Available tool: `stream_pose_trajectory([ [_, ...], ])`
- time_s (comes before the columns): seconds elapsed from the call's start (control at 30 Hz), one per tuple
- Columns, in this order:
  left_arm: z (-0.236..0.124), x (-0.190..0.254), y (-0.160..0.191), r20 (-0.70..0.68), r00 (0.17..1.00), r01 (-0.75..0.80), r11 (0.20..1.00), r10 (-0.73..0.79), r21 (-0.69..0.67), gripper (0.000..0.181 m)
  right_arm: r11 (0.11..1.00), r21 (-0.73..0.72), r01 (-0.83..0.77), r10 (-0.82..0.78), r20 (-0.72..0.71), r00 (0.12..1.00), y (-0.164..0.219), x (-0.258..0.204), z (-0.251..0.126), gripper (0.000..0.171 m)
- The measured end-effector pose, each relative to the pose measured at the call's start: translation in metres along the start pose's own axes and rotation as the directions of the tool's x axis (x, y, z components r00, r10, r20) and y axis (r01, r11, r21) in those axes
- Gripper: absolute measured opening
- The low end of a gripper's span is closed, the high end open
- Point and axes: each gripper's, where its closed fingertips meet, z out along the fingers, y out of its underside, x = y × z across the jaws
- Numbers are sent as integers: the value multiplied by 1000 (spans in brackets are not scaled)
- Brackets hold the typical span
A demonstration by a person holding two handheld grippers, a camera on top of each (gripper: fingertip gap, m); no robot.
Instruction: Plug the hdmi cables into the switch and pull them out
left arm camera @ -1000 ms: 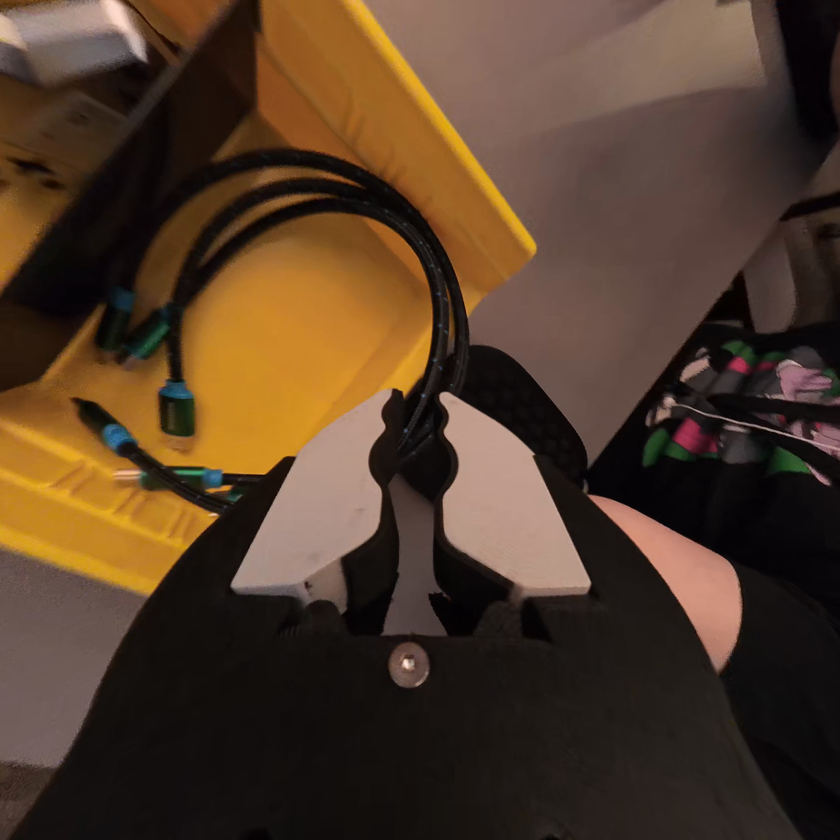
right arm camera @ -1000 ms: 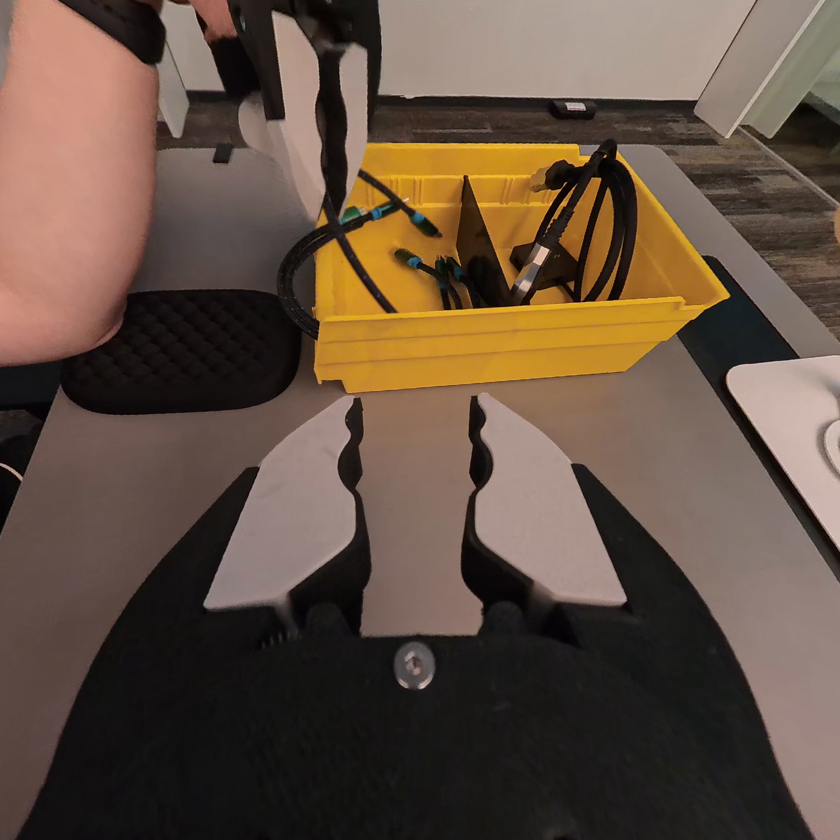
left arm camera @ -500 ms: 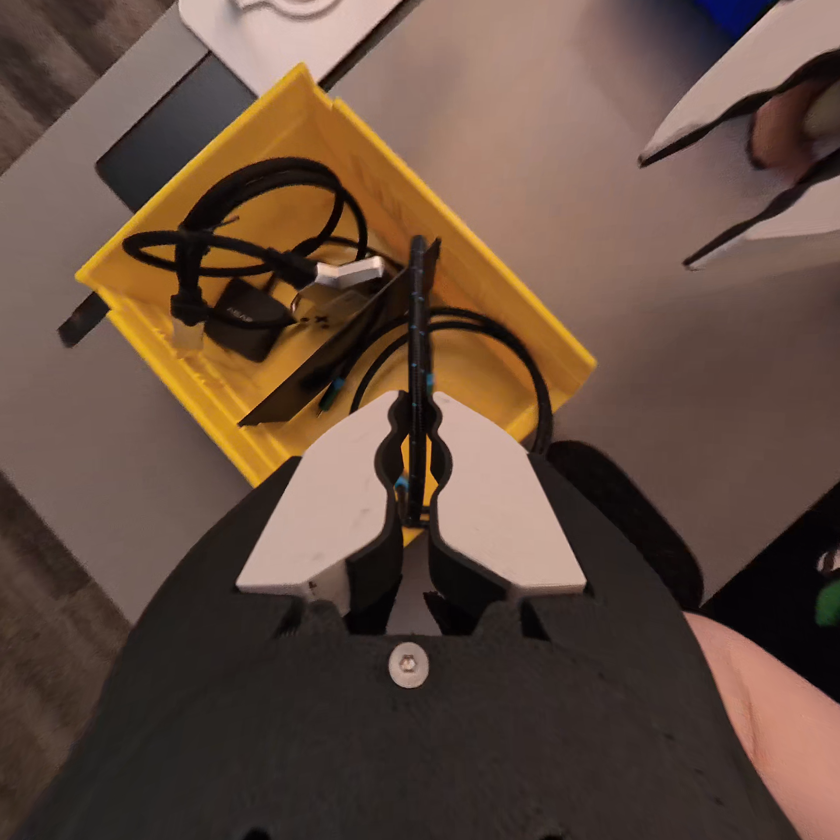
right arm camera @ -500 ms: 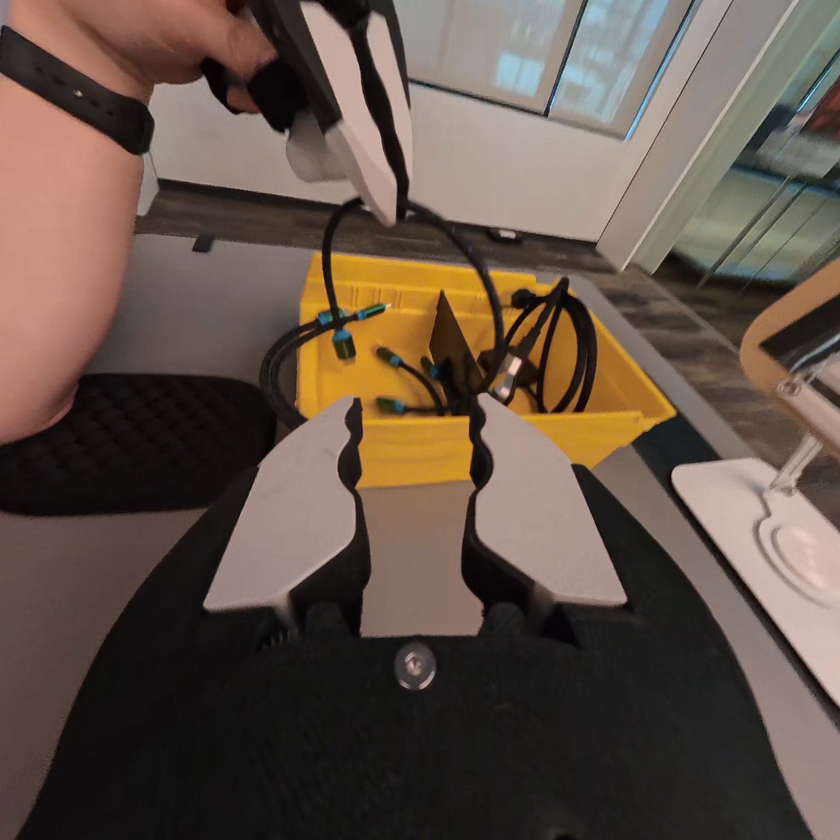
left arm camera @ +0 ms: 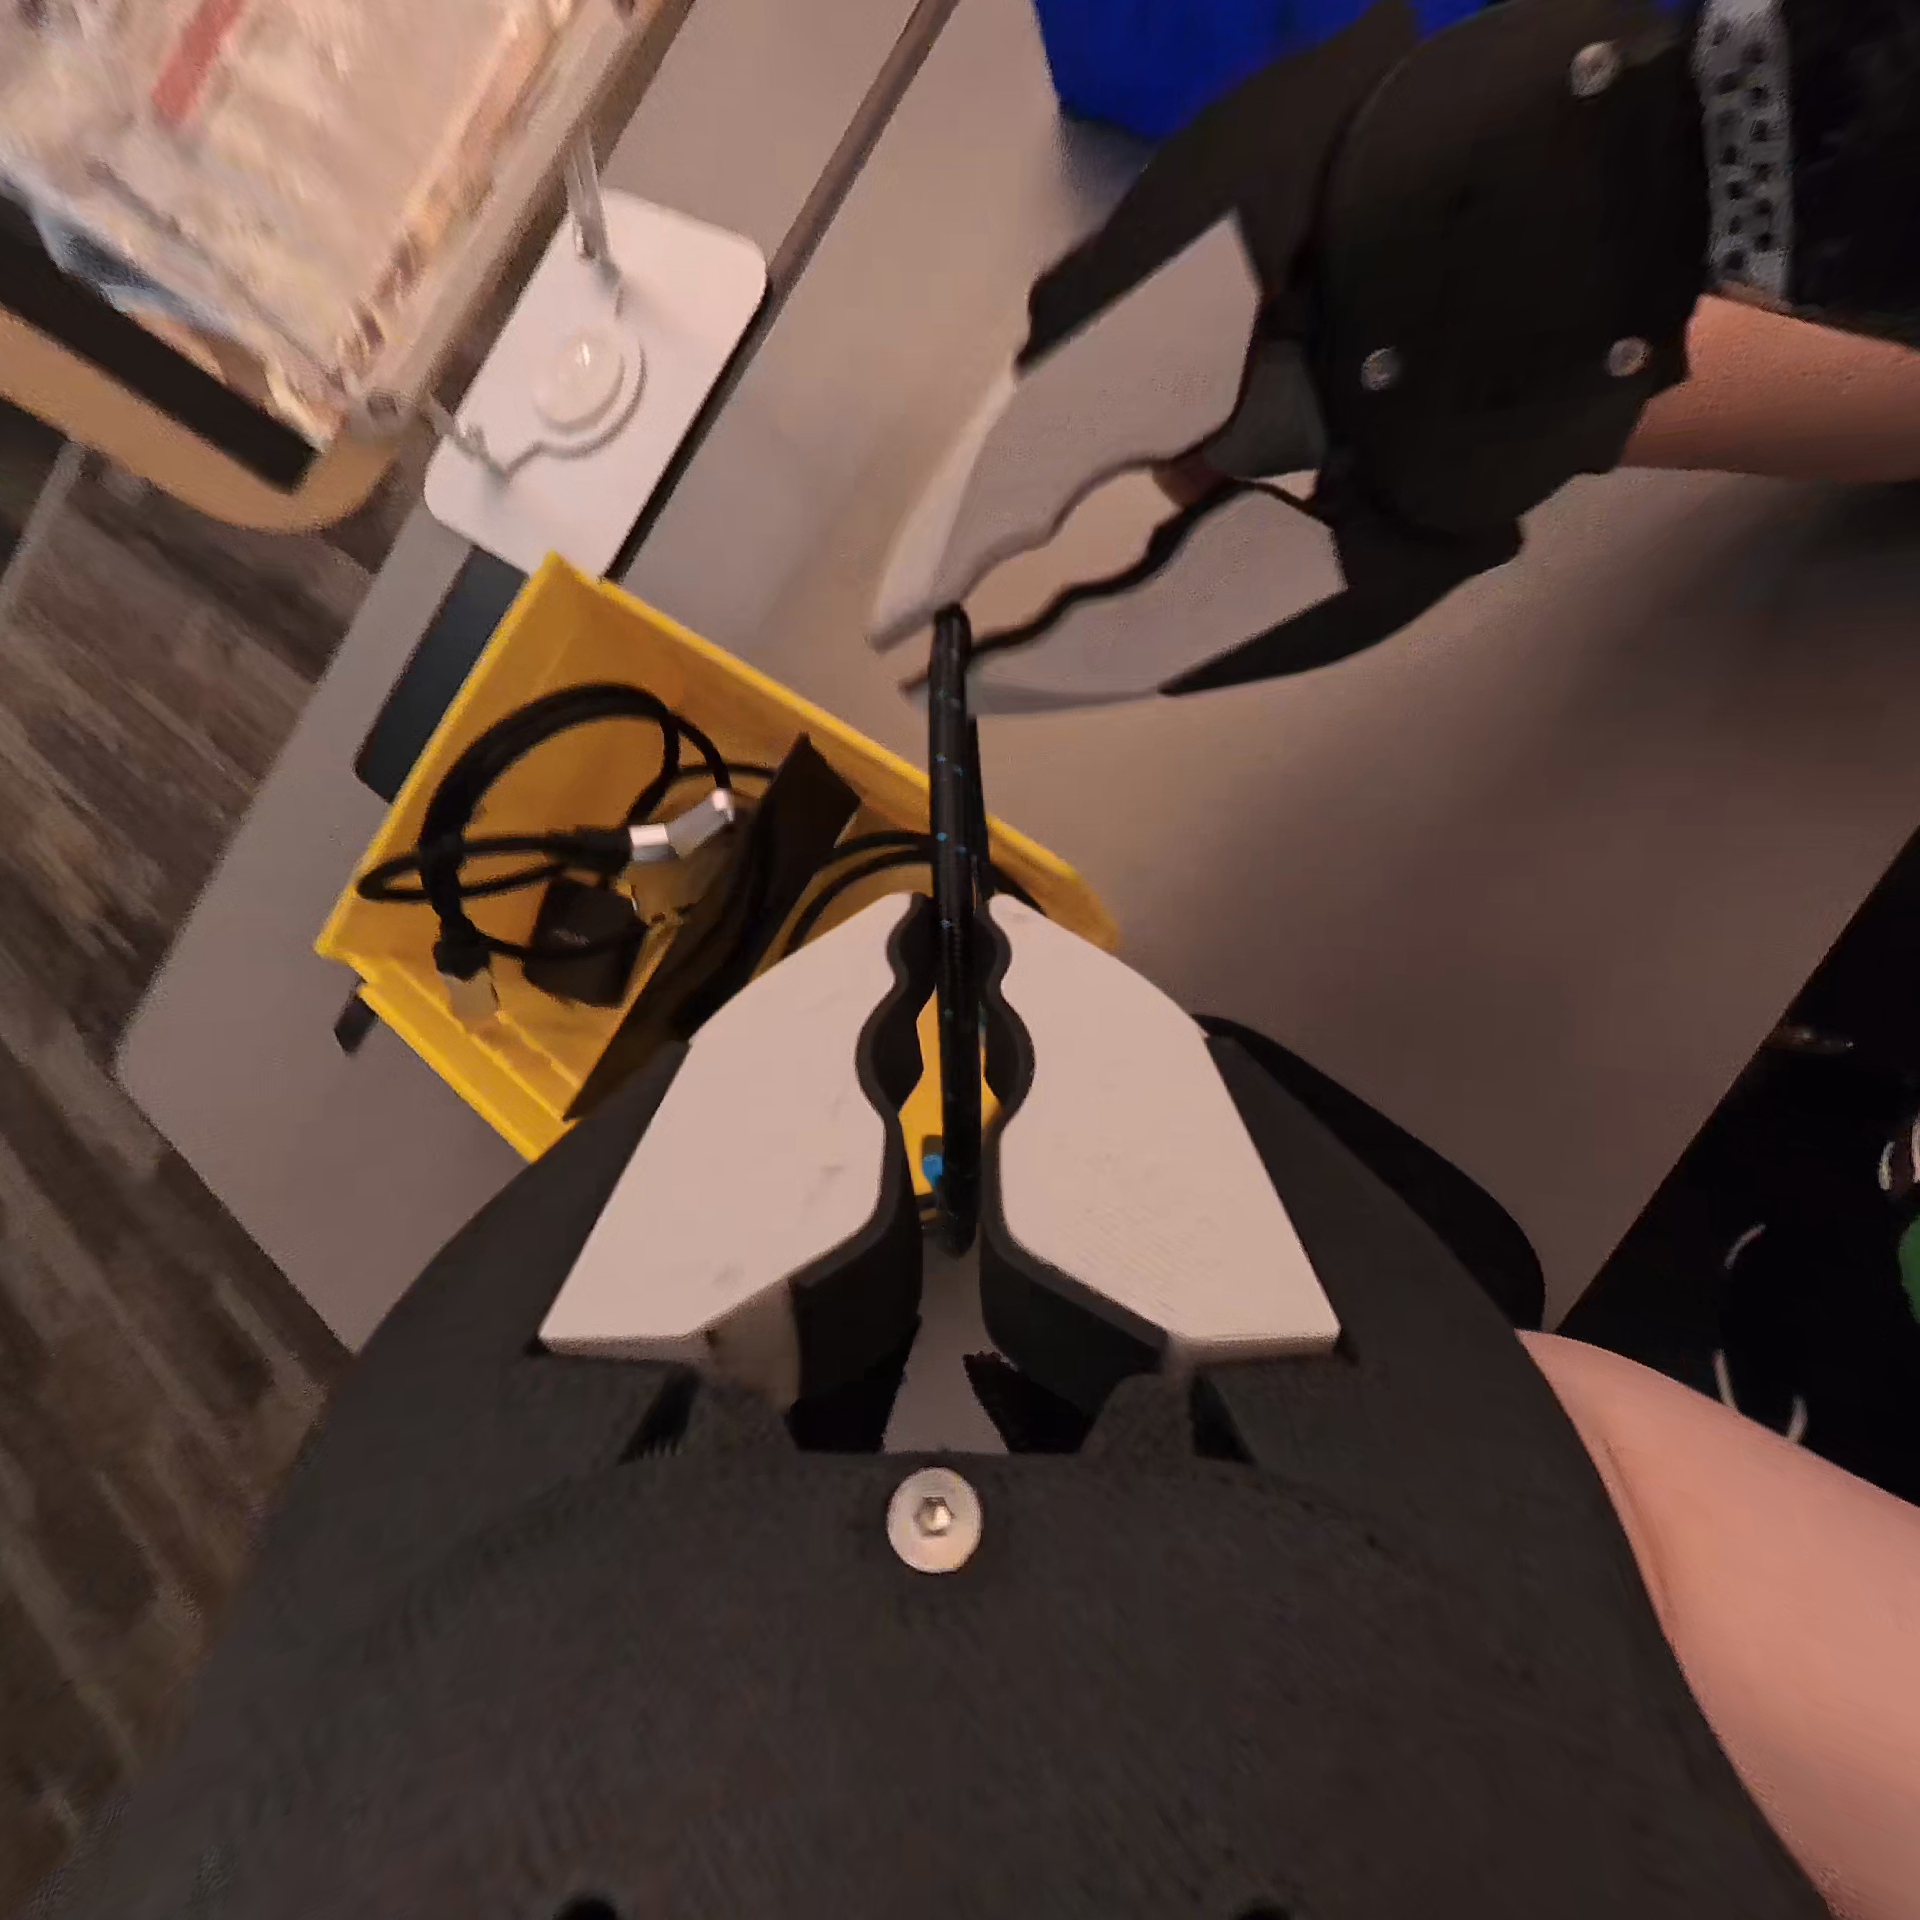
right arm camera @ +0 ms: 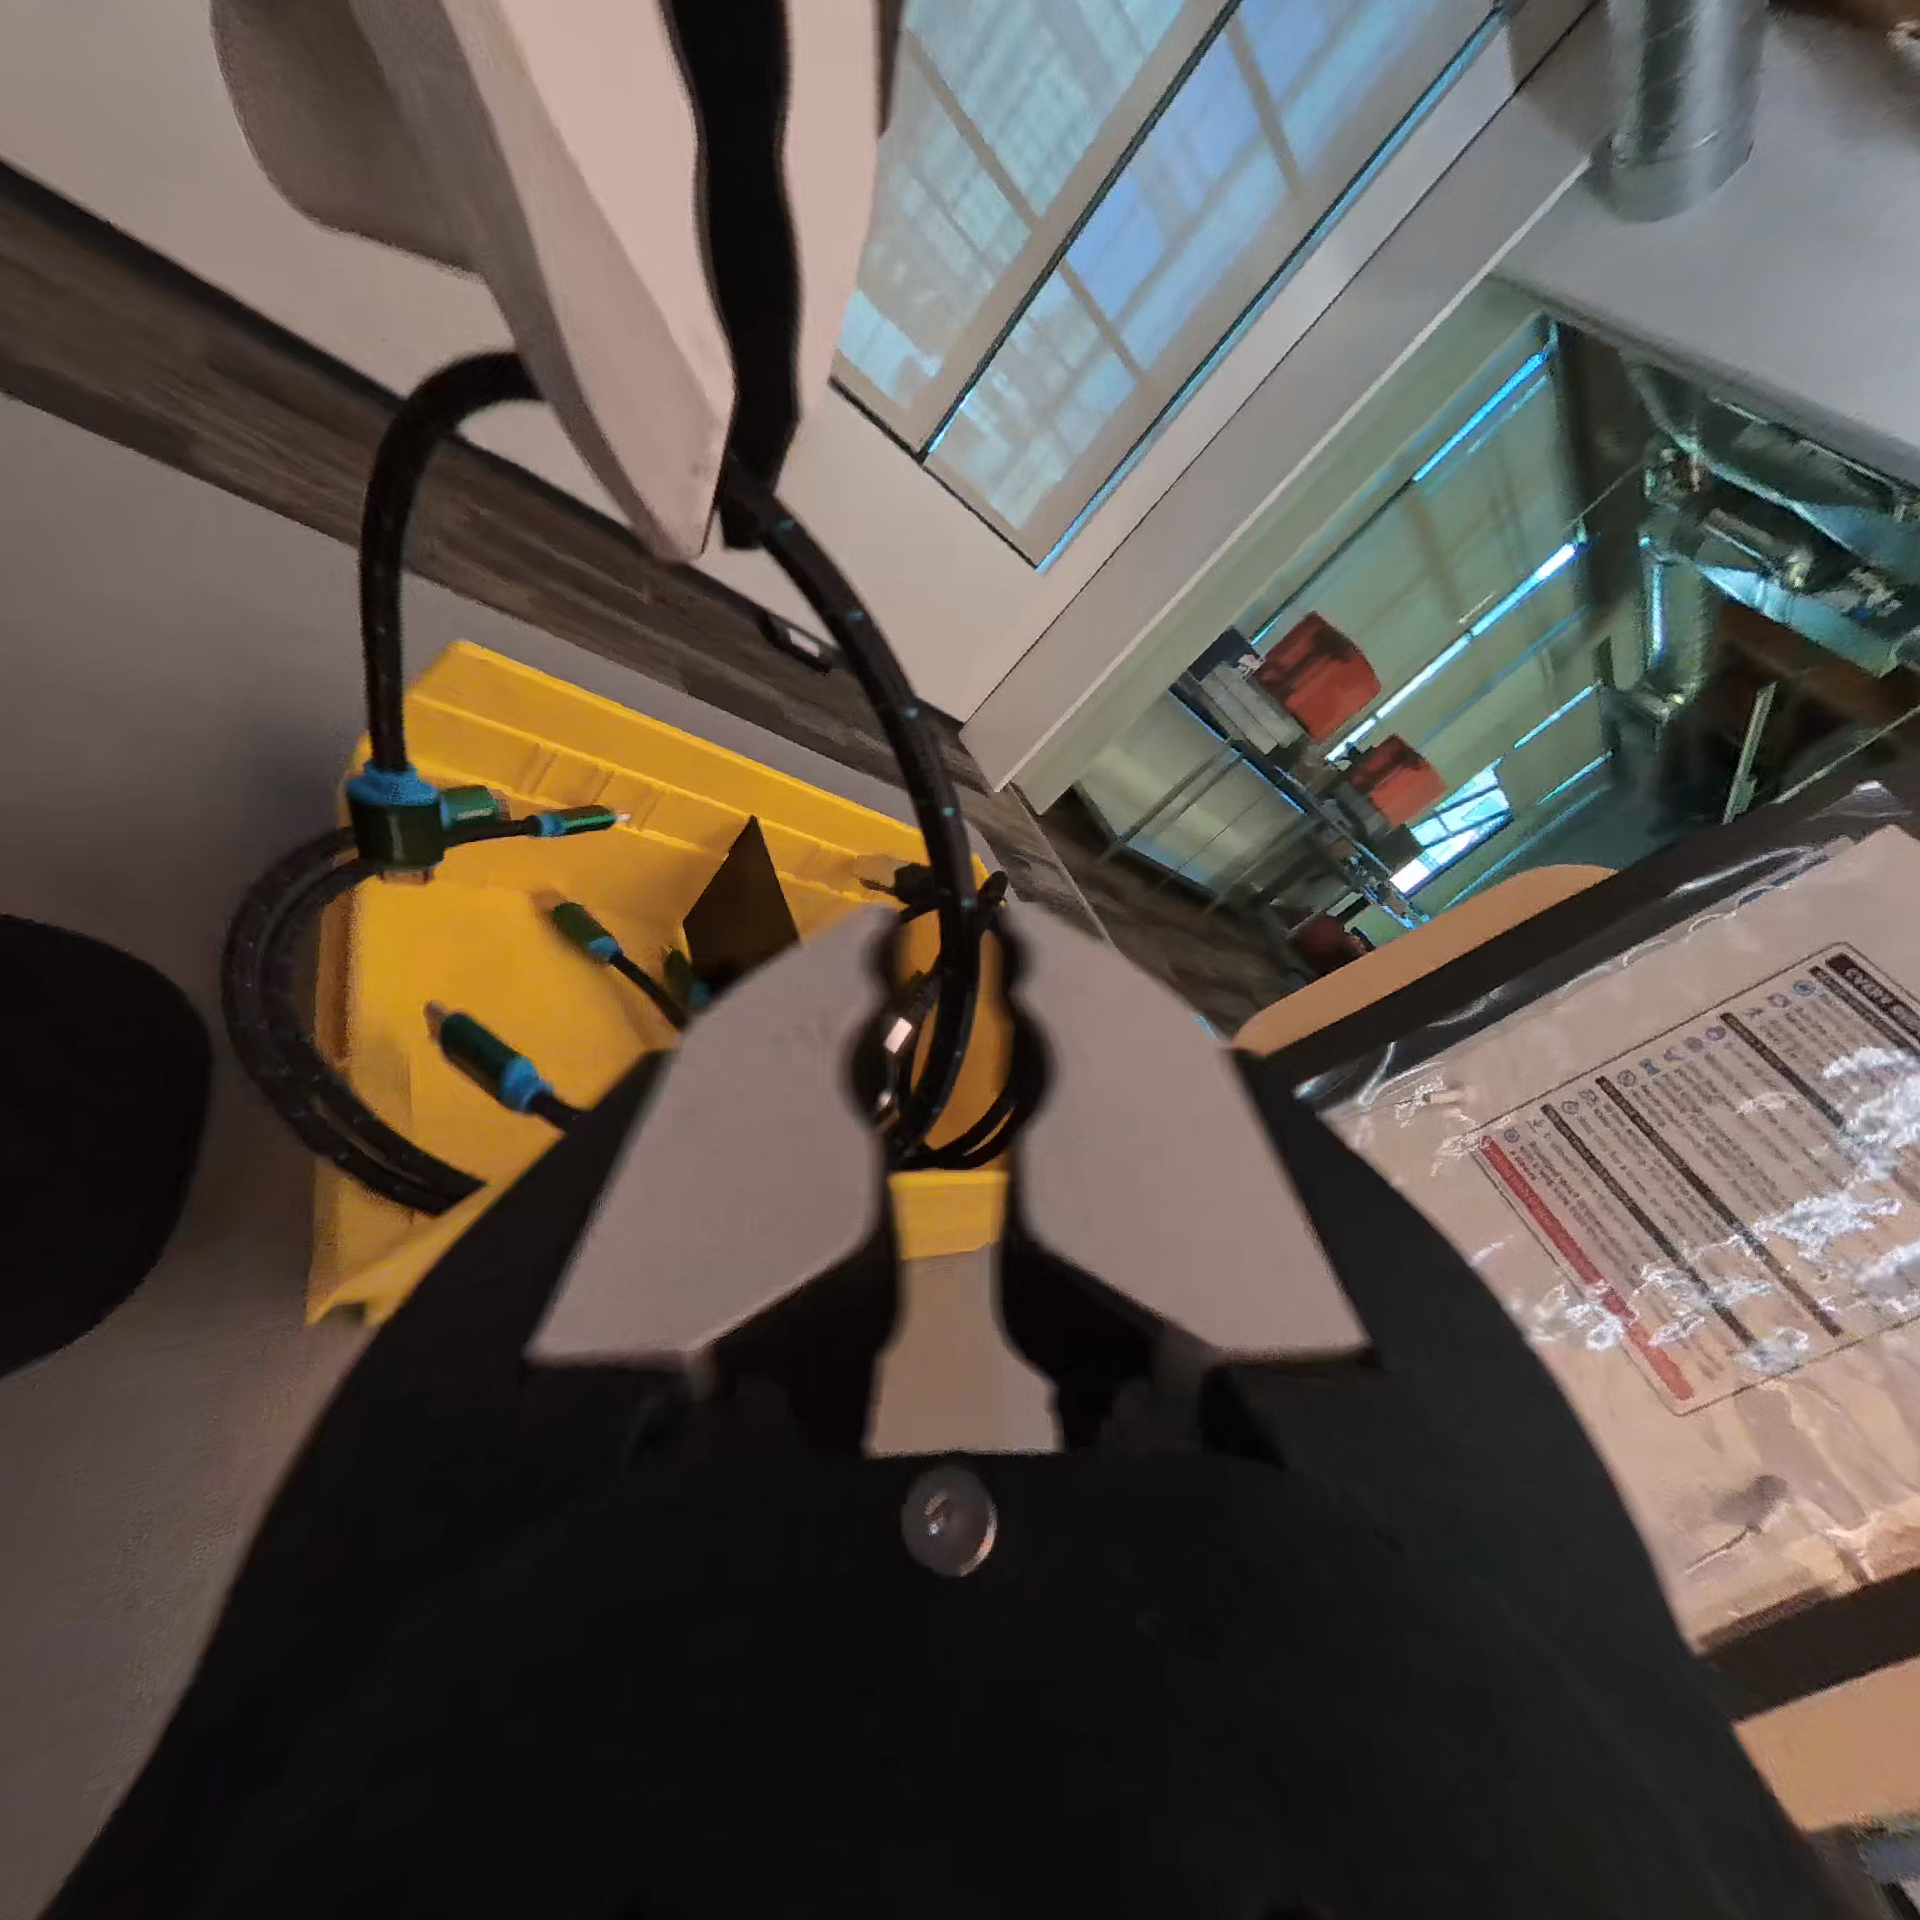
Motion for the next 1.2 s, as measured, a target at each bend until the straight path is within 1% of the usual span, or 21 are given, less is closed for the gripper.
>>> stream_pose_trajectory([
  [0.07,-7,5,-14,59,997,-43,998,40,52,7,1000,4,-6,6,-12,1000,-8,10,-12,12],
  [0.13,-18,-1,-30,148,989,-40,988,18,147,7,998,-24,-57,57,-25,998,-21,30,-30,8],
  [0.2,-32,-8,-46,190,981,-19,961,-35,274,18,996,-47,-72,67,-105,992,-31,62,-54,8],
  [0.27,-43,-16,-55,202,975,12,925,-96,380,28,979,-173,-112,89,-133,987,-20,86,-78,7],
  [0.3,-47,-22,-58,205,970,32,904,-131,425,34,952,-267,-152,122,-129,984,-5,94,-90,7],
  [0.37,-50,-32,-60,194,963,69,869,-185,490,53,827,-493,-270,247,-112,962,43,98,-115,7],
  [0.43,-44,-37,-63,131,971,108,853,-201,511,72,636,-691,-344,387,-99,917,99,88,-140,7],
  [0.47,-39,-40,-65,102,973,124,844,-206,521,78,534,-774,-340,426,-101,899,128,81,-152,8],
  [0.53,-28,-49,-70,66,972,153,825,-224,543,80,357,-887,-293,441,-117,890,185,72,-171,8],
  [0.63,-1,-57,-73,-46,974,212,812,-223,544,92,214,-945,-249,462,-126,878,241,58,-175,8],
  [0.7,17,-71,-70,-104,960,275,794,-262,541,99,171,-959,-225,412,-138,901,264,58,-172,8],
  [0.73,26,-83,-65,-107,949,305,786,-295,537,97,142,-966,-216,384,-147,912,274,58,-171,9],
  [0.8,47,-114,-46,-28,931,327,796,-364,509,85,80,-977,-198,344,-159,926,290,55,-172,9],
  [0.9,71,-167,-10,181,880,330,840,-439,431,73,-66,-982,-179,216,-189,958,305,59,-185,11],
  [0.93,77,-178,0,193,855,374,830,-482,414,69,-88,-977,-195,176,-208,962,306,61,-186,12],
  [0.97,84,-183,7,147,831,445,800,-536,402,62,-85,-976,-201,183,-214,960,303,58,-184,16],
  [1.0,90,-181,9,59,812,518,764,-581,384,61,-71,-975,-211,188,-221,957,300,57,-181,26],
  [1.03,96,-177,10,-29,791,579,732,-612,359,62,-59,-974,-220,181,-227,957,295,59,-179,31],
  [1.07,102,-175,14,-72,767,622,711,-638,328,62,-35,-973,-227,167,-230,959,290,64,-176,34],
  [1.1,109,-176,21,-61,753,641,708,-656,298,62,2,-973,-233,158,-229,961,285,68,-172,36],
  [1.2,122,-184,46,78,739,644,736,-669,207,53,132,-952,-278,185,-252,950,265,79,-157,39],
])
